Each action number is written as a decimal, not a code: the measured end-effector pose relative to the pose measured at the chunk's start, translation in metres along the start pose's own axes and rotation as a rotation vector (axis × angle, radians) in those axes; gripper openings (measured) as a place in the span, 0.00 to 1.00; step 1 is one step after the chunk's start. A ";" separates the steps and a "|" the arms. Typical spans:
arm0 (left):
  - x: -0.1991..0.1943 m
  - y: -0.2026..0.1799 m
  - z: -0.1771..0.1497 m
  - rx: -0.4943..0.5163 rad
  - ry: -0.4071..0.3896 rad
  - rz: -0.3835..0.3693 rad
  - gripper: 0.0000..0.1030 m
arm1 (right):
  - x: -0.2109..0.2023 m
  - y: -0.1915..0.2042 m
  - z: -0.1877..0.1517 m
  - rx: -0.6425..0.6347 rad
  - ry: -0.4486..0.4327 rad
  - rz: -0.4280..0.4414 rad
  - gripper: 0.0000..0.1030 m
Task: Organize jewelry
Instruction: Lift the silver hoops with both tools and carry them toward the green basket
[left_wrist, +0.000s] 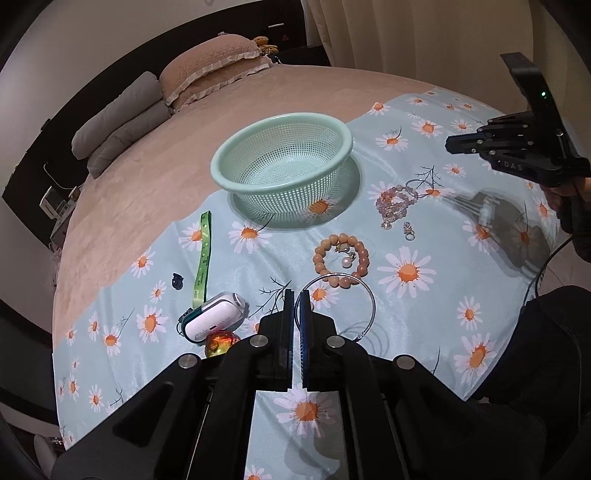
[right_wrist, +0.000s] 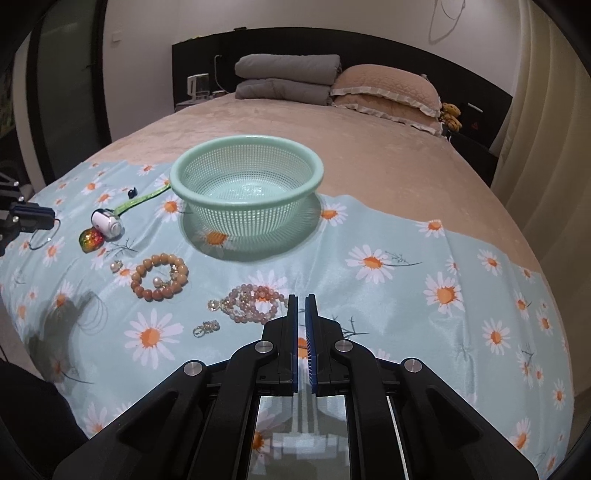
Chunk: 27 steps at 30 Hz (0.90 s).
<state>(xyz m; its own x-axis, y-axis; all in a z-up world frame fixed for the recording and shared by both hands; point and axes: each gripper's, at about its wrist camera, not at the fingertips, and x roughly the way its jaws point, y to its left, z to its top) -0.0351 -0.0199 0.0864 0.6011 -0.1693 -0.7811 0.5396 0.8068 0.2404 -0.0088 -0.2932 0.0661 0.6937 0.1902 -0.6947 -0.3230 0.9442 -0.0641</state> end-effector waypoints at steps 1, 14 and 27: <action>-0.003 0.000 -0.001 0.000 -0.002 0.003 0.03 | 0.008 -0.001 -0.004 0.007 0.009 0.014 0.06; -0.022 0.014 -0.022 -0.029 0.035 0.056 0.03 | 0.093 -0.021 -0.035 0.121 0.097 0.039 0.47; -0.029 0.009 -0.025 -0.061 0.029 0.032 0.03 | 0.045 -0.018 -0.027 0.090 0.053 0.015 0.39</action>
<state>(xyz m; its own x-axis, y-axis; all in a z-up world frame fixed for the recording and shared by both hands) -0.0625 0.0065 0.0961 0.5998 -0.1271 -0.7900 0.4831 0.8445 0.2309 0.0106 -0.3091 0.0169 0.6531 0.1924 -0.7324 -0.2726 0.9621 0.0096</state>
